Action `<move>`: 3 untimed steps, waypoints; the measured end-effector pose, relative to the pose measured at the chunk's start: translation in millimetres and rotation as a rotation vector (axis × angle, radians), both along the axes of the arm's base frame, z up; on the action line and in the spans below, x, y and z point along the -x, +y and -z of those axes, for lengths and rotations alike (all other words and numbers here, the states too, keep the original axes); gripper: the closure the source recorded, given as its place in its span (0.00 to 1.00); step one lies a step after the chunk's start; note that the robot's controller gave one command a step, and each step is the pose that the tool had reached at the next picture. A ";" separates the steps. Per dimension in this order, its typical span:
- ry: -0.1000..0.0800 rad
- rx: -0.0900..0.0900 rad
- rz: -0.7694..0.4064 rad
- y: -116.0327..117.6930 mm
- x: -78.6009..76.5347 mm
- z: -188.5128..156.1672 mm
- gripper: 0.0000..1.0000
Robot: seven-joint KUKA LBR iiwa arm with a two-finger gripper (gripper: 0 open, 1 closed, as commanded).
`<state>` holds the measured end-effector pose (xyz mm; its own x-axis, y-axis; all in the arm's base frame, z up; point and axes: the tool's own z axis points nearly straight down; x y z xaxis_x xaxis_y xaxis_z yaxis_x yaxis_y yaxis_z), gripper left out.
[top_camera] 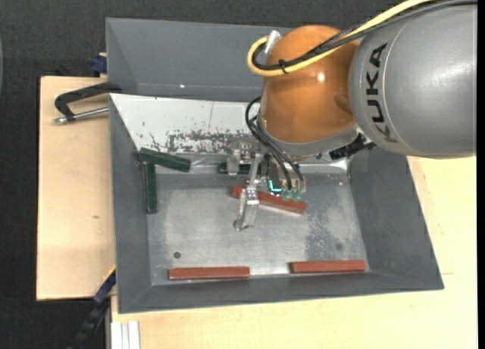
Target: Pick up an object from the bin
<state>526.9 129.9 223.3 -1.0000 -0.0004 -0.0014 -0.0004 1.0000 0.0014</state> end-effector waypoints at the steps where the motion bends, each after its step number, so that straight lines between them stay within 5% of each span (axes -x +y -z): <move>1: 0.000 0.000 0.000 0.0 0.0 0.0 0.00; 3: -0.001 0.001 -0.002 -55.3 -62.0 122.5 0.00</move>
Offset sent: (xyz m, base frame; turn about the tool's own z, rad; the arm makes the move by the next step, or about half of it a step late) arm 0.0599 -0.0552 -0.1228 -0.0036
